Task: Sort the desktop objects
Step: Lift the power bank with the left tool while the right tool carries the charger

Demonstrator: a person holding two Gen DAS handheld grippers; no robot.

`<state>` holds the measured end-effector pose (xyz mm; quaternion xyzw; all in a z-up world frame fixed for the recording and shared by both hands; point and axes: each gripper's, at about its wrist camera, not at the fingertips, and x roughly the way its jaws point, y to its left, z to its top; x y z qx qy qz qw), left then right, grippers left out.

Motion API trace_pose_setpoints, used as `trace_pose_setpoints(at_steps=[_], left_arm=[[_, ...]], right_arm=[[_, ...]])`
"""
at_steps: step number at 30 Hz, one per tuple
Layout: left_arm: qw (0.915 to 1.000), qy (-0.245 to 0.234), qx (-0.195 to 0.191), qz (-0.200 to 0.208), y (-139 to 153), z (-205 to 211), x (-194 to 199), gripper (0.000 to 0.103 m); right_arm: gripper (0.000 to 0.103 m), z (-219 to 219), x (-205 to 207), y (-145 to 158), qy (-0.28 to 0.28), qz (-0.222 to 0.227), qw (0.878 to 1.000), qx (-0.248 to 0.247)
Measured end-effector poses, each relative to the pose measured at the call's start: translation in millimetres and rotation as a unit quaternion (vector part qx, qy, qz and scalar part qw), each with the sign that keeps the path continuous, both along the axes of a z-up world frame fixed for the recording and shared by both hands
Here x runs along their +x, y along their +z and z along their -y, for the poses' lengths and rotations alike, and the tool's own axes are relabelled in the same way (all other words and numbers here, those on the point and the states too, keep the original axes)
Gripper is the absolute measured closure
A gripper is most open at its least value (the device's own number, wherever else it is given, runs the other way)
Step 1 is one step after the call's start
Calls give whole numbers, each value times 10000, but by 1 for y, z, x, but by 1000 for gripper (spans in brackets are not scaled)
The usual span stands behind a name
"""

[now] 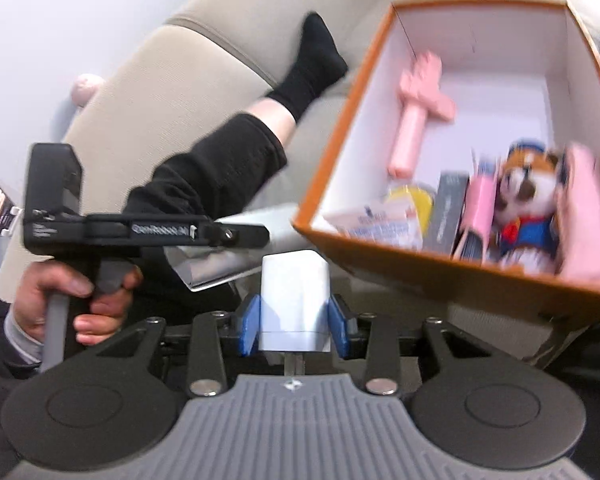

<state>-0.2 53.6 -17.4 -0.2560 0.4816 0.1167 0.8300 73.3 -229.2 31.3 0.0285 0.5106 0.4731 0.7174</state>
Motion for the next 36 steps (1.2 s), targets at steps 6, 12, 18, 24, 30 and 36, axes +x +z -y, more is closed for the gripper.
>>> trace_pose_setpoints(at_steps=[6, 12, 18, 24, 30, 36], left_arm=[[9994, -329, 95, -62, 6, -1, 10, 99], [9975, -602, 197, -320, 0, -1, 17, 98], [9962, -330, 118, -793, -24, -4, 21, 39], [9919, -91, -199, -1255, -60, 1, 27, 38], [9908, -113, -559, -1230, -80, 7, 30, 25], [9910, -192, -443, -1247, -93, 14, 30, 26]], right_arm=[[64, -3, 13, 30, -13, 551, 9985, 30], [64, -8, 19, 25, 37, 495, 9988, 1], [63, -15, 3, -1, 380, 250, 9988, -207], [64, -35, 1, -53, 333, 180, 9969, -685], [64, -50, 3, -90, 320, -125, 9962, -800], [64, -52, 5, -107, 270, -387, 9959, -772]])
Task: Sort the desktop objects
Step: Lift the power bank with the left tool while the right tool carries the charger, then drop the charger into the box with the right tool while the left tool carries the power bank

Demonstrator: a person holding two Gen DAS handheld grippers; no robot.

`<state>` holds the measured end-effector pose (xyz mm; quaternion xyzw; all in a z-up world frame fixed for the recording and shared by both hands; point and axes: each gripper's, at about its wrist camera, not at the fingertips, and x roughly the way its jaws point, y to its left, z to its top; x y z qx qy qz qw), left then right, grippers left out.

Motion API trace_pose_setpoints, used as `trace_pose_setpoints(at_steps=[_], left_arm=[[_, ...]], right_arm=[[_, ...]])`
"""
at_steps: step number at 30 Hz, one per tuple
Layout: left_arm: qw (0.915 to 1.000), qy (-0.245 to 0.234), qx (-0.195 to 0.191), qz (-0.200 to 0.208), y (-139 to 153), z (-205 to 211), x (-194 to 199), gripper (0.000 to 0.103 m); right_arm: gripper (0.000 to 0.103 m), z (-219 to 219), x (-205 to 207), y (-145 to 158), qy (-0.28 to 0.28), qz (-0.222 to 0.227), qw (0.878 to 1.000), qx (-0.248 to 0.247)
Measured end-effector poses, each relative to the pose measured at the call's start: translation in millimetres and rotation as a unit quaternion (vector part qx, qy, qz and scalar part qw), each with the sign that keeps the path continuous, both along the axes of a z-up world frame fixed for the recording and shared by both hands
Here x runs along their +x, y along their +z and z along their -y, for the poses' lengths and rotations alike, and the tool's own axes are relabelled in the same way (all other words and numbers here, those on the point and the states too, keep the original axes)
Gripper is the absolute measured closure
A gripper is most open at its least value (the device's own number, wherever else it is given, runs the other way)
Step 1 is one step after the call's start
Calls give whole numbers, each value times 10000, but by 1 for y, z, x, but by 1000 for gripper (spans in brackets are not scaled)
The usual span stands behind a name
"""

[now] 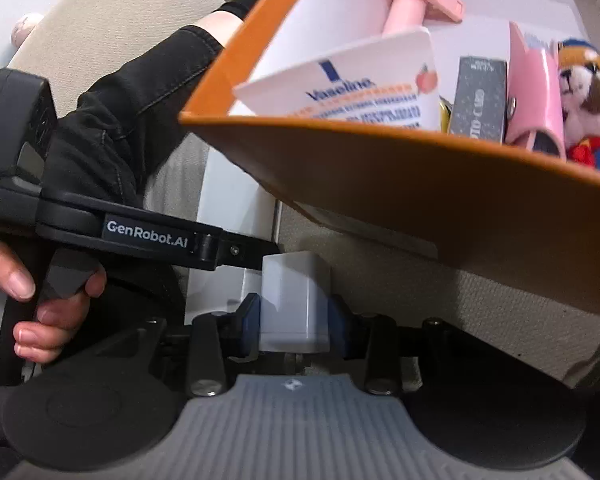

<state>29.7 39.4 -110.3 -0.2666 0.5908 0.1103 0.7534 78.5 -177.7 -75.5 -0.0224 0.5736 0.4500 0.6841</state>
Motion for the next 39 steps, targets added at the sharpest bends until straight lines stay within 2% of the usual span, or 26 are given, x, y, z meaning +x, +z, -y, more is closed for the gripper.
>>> trace_pose_setpoints(at_steps=[3, 10, 17, 20, 23, 29, 33, 35, 39], left_arm=[[9999, -6, 85, 89, 2, 3, -3, 32], [9988, 254, 88, 402, 15, 3, -15, 33], [9958, 346, 96, 847, 49, -5, -26, 33], [9934, 330, 132, 1089, 68, -7, -30, 33], [9911, 268, 140, 1297, 94, -15, -31, 33], [9855, -3, 262, 1673, 138, -23, -18, 33], [9819, -220, 368, 1847, 157, -22, -2, 33], [9797, -331, 444, 1926, 166, -20, 6, 33], [9771, -493, 496, 2008, 176, -17, 20, 33]], right_arm=[[64, -2, 0, -3, -26, -65, 10000, 35], [65, -1, -4, 4, 25, 28, 9999, 120], [65, 12, -2, 33, 99, 25, 9986, 514], [65, 21, 1, 53, 182, -122, 9965, 801], [65, 29, 1, 79, 256, -39, 9947, 992], [65, 39, 22, 144, 370, 636, 9896, 1237], [65, 29, 57, 163, 698, 1399, 9853, 695], [65, 19, 82, 156, 956, 1453, 9840, 377], [65, -16, 118, 123, 1676, 1264, 9777, -113]])
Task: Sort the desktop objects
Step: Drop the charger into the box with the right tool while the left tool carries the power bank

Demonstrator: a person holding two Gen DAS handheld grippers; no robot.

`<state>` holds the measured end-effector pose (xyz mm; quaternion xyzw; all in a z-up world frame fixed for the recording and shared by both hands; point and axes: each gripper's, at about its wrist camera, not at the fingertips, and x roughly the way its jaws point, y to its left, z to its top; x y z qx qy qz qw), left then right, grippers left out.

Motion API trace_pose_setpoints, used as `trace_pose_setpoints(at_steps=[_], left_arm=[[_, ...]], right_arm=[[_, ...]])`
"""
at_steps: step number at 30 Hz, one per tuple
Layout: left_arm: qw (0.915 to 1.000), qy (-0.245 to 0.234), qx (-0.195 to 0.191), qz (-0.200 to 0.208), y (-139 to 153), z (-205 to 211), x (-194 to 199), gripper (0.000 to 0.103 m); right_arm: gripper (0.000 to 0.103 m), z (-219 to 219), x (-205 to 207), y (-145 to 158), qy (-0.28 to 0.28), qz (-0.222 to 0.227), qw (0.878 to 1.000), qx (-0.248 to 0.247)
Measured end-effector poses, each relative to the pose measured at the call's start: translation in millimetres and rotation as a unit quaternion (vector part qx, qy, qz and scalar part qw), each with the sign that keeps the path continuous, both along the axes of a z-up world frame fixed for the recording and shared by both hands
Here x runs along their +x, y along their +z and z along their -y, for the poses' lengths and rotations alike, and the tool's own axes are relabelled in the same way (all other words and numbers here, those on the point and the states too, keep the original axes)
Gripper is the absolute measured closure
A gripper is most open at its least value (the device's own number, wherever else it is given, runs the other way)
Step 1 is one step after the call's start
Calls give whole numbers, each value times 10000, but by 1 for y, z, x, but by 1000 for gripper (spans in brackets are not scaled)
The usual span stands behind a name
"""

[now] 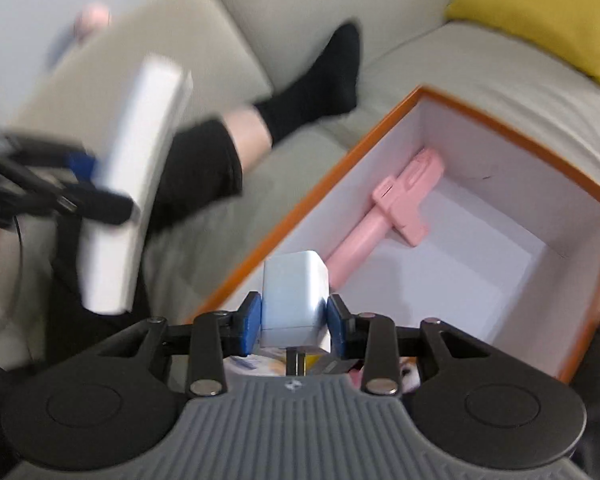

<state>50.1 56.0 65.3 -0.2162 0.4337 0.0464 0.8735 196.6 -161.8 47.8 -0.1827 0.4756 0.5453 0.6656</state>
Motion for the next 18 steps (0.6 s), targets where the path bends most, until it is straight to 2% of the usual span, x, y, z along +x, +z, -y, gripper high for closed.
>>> trace_pose_setpoints(at_steps=[4, 7, 12, 18], left_arm=[[10000, -49, -8, -9, 0, 0, 13, 33], [9999, -83, -68, -58, -2, -2, 24, 33], [9995, -218, -179, -114, -4, -4, 37, 33], [9989, -411, -188, -114, -3, 2, 56, 33]], right_arm=[[65, -28, 6, -30, 753, -78, 9960, -478], [65, -40, 5, -44, 1181, -106, 9909, -634], [65, -42, 8, -56, 1879, -346, 9792, -684], [63, -40, 9, -56, 2538, -531, 9633, -692]])
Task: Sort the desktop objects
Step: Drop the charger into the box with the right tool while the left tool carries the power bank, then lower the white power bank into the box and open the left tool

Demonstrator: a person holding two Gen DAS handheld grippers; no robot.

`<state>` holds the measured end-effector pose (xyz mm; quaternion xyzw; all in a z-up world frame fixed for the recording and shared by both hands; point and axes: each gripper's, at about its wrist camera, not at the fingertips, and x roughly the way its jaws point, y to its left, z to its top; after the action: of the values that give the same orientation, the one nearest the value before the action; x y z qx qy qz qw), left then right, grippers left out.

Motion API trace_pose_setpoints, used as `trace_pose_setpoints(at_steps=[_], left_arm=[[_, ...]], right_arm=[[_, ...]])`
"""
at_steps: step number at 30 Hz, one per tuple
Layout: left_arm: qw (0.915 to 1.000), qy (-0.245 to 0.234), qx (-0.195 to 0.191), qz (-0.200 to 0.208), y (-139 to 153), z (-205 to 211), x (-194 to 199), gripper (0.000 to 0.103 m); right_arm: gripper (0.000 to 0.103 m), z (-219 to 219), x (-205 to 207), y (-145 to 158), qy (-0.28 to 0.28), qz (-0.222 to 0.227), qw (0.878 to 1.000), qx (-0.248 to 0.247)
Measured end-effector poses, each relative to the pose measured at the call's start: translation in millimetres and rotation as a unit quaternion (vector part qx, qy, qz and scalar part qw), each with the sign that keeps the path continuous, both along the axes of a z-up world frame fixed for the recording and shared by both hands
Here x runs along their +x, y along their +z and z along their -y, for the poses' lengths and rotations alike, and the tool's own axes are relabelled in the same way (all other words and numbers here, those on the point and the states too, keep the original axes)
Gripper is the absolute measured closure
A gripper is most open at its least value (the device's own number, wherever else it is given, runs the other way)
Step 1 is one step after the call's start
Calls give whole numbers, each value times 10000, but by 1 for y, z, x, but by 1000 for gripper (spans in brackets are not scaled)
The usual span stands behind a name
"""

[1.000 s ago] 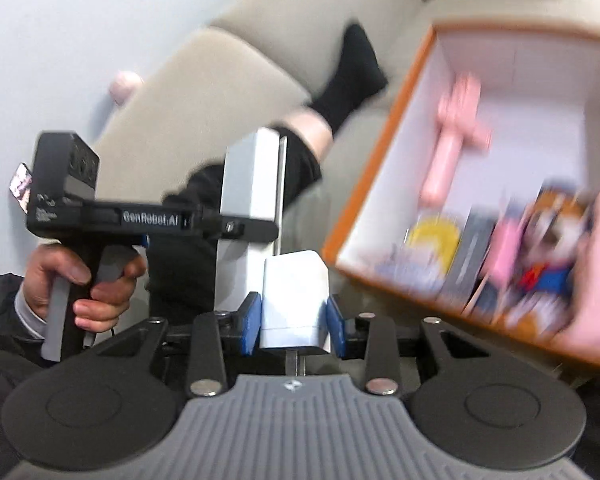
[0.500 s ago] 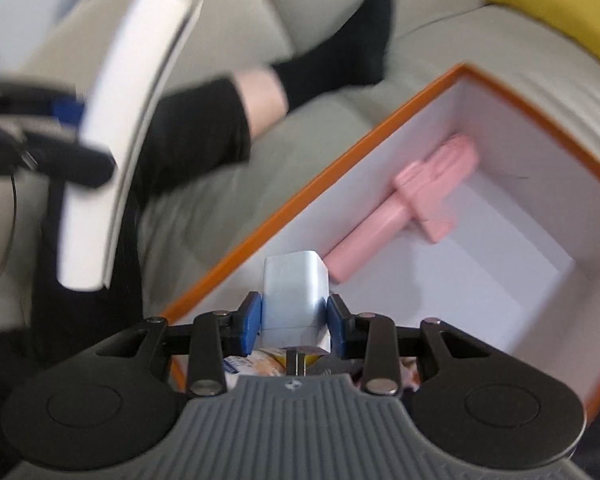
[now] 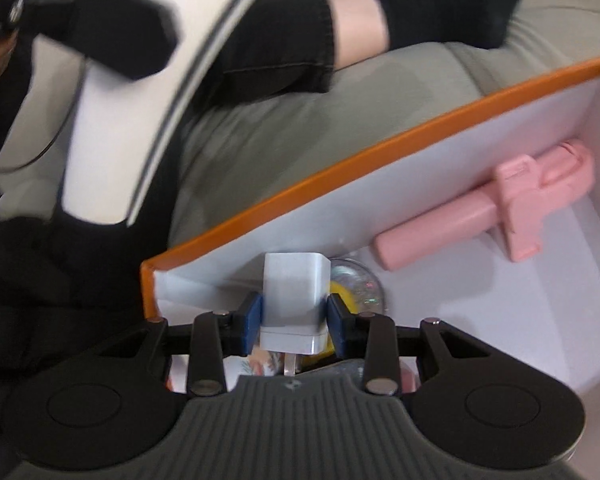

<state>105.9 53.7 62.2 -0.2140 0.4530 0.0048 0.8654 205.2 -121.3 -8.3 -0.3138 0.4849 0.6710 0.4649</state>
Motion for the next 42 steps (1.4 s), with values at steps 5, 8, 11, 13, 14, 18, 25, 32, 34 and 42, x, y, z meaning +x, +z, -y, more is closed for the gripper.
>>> trace_pose_setpoints(at_steps=[5, 8, 11, 13, 14, 18, 25, 32, 34, 42], left_arm=[[9997, -230, -45, -33, 0, 10, 15, 33], [9993, -356, -61, -52, -1, 17, 26, 33], [9986, -529, -39, -67, -3, 26, 44, 33], [9979, -640, 1, -127, -8, 34, 60, 33], [9975, -676, 27, -184, -11, 38, 68, 33], [9955, -813, 215, -429, -27, 52, 101, 33], [9897, -892, 457, -1021, -66, 70, 159, 33], [9829, -760, 574, -1575, -107, 73, 185, 33], [9813, -687, 598, -1699, -115, 75, 191, 33], [9776, -462, 377, -2021, -139, 67, 198, 33]], right_arm=[[51, 10, 6, 7, -117, 113, 9996, 212], [48, 27, 16, 24, -487, 283, 9975, 423], [46, 50, 29, 42, -970, 611, 9918, 557], [45, 65, 37, 49, -1269, 796, 9871, 569], [45, 71, 41, 52, -1436, 902, 9840, 555], [45, 80, 62, 54, -2228, 1170, 9663, 532], [46, 92, 83, 38, -2757, 1266, 9519, 434], [46, 80, 80, 15, -2380, 1614, 9577, 100], [46, 76, 80, 8, -2339, 1686, 9575, 5], [46, 71, 86, -6, -2396, 1562, 9582, -115]])
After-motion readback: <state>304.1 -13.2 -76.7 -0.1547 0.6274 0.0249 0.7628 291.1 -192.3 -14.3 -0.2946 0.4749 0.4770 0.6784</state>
